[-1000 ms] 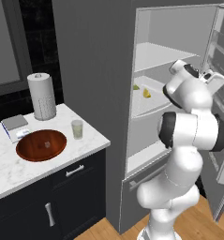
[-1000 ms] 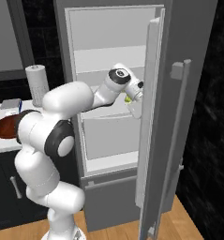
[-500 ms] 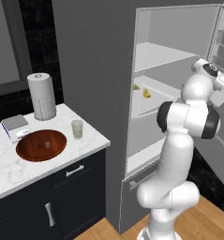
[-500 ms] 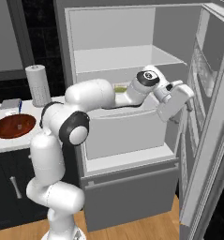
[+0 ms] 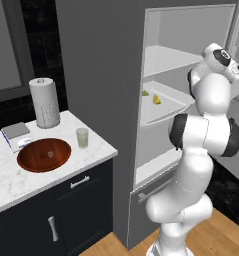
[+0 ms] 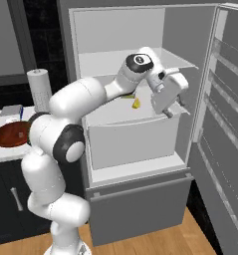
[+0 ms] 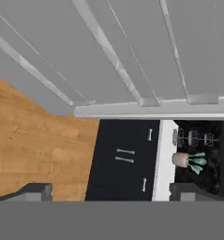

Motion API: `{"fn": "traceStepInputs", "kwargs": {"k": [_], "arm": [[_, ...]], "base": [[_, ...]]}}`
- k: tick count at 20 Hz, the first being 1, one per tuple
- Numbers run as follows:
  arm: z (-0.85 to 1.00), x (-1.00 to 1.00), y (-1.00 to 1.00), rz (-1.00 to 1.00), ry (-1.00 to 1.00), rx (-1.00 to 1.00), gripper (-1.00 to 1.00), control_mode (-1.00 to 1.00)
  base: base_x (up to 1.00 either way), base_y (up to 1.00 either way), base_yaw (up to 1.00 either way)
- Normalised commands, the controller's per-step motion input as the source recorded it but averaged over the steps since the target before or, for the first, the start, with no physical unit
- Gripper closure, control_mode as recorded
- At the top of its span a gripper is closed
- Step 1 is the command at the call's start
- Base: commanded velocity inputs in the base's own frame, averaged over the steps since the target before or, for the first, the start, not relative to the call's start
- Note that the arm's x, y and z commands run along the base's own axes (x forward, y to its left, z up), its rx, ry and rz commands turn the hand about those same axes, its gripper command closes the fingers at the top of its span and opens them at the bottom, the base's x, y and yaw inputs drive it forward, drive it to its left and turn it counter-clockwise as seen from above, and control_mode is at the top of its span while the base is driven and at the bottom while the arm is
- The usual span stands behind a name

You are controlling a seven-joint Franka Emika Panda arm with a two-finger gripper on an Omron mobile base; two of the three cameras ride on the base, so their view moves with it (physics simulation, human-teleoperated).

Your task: Grab a lemon wedge from the fridge and one ice cube from the ice bowl, and put them in the glass of lemonade.

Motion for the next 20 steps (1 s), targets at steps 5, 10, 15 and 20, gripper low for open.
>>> {"fn": "traceStepInputs", "kwargs": {"k": [5, 10, 15, 20], "arm": [[-0.01, -0.39, 1.0, 0.0, -0.35, 0.05, -1.0, -1.0], [-0.37, -0.51, 0.84, 0.04, -0.46, 0.33, -1.0, -1.0], [-0.61, -0.82, 0.58, 0.13, -0.42, 0.4, -1.0, -1.0], [-0.33, -0.78, 0.83, 0.24, -0.3, 0.24, -1.0, -1.0]], "base": [[0.0, 0.0, 0.0], [0.0, 0.0, 0.0], [0.0, 0.0, 0.0], [0.0, 0.0, 0.0]]}}
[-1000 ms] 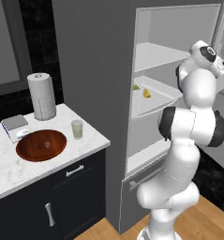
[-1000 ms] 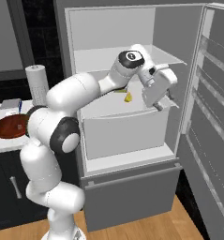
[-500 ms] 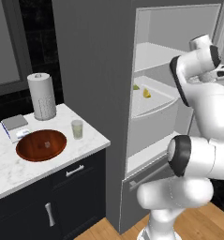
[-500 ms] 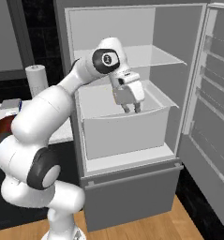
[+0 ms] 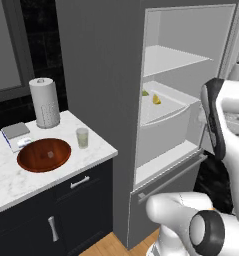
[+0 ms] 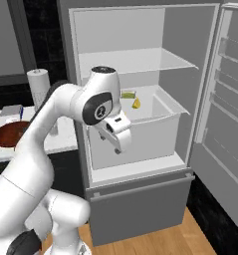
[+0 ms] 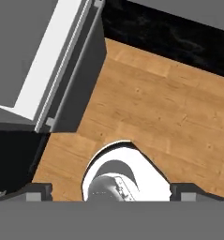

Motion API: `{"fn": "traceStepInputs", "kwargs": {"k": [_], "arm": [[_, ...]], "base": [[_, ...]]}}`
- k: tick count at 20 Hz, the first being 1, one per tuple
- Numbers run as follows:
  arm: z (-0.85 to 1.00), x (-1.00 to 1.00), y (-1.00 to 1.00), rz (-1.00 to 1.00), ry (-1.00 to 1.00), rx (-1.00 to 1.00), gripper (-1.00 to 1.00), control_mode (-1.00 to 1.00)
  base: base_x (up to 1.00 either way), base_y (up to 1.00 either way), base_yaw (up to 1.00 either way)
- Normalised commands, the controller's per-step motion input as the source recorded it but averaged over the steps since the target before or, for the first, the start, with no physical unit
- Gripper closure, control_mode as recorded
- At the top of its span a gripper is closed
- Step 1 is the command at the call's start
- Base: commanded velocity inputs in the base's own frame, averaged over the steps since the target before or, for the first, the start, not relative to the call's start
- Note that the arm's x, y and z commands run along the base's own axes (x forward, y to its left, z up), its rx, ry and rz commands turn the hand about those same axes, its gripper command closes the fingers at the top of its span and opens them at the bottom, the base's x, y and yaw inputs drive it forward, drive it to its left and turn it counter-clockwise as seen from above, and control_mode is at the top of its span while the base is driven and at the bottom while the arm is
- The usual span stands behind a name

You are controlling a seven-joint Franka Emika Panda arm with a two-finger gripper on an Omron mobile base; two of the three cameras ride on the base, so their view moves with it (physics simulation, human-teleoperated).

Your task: Grab a lemon wedge from the fridge and one ice cube from the ice bowl, and put them in the glass of lemonade.

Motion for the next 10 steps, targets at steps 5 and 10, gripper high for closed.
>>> {"fn": "traceStepInputs", "kwargs": {"k": [5, 10], "arm": [[0.13, -0.33, 1.0, 0.24, -0.28, 0.08, -1.0, -1.0], [0.35, -0.69, 0.78, 0.28, -0.21, 0.01, -1.0, -1.0]], "base": [[0.0, 0.0, 0.0], [0.0, 0.0, 0.0]]}}
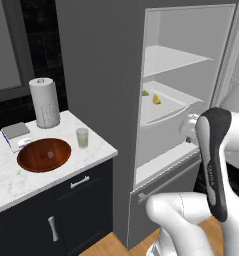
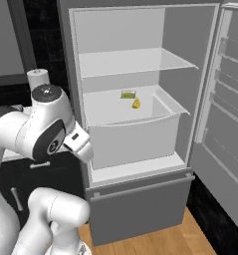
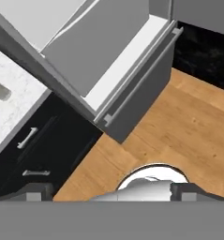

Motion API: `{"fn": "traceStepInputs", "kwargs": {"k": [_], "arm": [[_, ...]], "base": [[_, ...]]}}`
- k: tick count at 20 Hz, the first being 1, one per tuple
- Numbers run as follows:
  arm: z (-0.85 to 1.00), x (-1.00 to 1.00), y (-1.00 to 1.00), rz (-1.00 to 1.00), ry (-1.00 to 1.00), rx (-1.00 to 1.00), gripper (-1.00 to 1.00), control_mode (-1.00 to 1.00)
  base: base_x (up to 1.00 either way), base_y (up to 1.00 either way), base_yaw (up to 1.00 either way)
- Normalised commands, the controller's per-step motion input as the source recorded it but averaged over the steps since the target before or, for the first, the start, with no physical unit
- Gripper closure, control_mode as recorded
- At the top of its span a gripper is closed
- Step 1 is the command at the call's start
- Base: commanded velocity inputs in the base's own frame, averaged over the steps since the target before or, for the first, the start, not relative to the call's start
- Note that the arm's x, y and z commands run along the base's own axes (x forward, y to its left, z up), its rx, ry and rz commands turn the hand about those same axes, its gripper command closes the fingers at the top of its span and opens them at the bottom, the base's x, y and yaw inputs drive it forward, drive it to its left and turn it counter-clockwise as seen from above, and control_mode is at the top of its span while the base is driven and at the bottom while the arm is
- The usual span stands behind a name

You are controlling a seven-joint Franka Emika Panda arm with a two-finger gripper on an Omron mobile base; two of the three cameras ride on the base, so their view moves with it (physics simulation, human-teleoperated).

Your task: Grab a lemon wedge from the fridge and one ice cube from the ice bowl, and put them in the glass of lemonade.

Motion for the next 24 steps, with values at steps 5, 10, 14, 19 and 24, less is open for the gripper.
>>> {"fn": "traceStepInputs", "kwargs": {"k": [5, 10, 14, 19, 24], "arm": [[0.15, -0.56, 0.23, 0.36, -0.15, 0.0, -1.0, -1.0], [0.07, -0.1, 0.29, 0.09, -0.16, 0.0, -1.0, -1.0], [0.0, -0.02, 0.02, 0.02, -0.09, 0.0, -1.0, -1.0], [-0.02, -0.05, -0.01, 0.05, -0.01, 0.0, -1.0, -1.0], [0.0, 0.0, -0.01, 0.01, 0.0, 0.0, -1.0, 1.0]], "base": [[0.0, 0.0, 0.0], [0.0, 0.0, 0.0], [0.0, 0.0, 0.0], [0.0, 0.0, 0.0], [0.0, -0.3, 0.06]]}}
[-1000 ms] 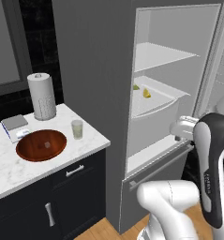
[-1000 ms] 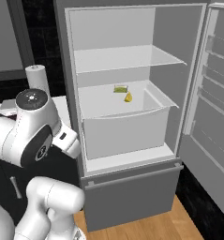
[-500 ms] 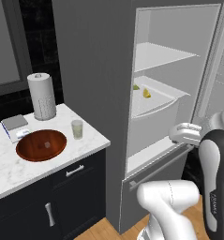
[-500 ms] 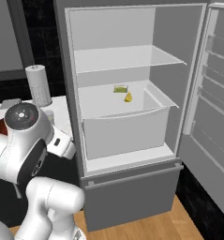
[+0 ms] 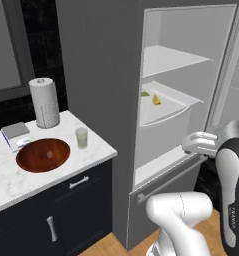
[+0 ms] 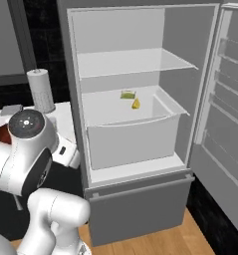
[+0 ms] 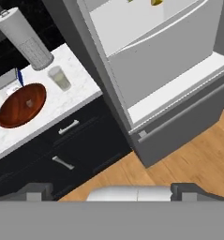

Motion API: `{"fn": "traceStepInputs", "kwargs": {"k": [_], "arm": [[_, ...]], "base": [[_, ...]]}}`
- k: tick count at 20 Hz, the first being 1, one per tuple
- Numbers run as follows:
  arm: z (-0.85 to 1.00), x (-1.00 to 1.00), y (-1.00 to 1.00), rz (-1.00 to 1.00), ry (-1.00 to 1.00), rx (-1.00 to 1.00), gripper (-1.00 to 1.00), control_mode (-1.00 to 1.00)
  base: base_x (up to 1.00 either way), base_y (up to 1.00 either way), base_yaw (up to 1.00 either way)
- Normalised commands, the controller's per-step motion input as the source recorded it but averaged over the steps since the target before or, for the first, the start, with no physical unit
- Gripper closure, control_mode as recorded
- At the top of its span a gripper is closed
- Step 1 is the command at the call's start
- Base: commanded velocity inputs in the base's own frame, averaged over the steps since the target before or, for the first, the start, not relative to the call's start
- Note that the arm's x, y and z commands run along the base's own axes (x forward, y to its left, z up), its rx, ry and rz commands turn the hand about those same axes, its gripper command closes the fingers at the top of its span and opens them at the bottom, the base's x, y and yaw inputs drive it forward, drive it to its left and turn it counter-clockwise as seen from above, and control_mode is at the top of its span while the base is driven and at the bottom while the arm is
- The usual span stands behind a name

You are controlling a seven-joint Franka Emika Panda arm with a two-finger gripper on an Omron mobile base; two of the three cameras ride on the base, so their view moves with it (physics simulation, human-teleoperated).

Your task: Grab a lemon wedge from the fridge and one ice cube from the ice bowl, and put them in the glass of lemonade.

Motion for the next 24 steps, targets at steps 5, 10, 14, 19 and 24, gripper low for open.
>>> {"fn": "traceStepInputs", "kwargs": {"k": [5, 10, 14, 19, 24], "arm": [[0.0, 0.0, 0.0, 0.0, 0.0, 0.0, -1.0, 1.0], [0.0, 0.0, 0.0, 0.0, 0.0, 0.0, -1.0, 1.0], [0.0, 0.0, 0.0, 0.0, 0.0, 0.0, -1.0, 1.0], [0.0, 0.0, 0.0, 0.0, 0.0, 0.0, -1.0, 1.0], [0.0, 0.0, 0.0, 0.0, 0.0, 0.0, -1.0, 1.0]], "base": [[0.0, -0.78, 0.26], [0.0, -0.72, 0.35], [0.1, -0.62, 0.34], [0.16, -0.52, 0.31], [0.07, -0.29, 0.2]]}}
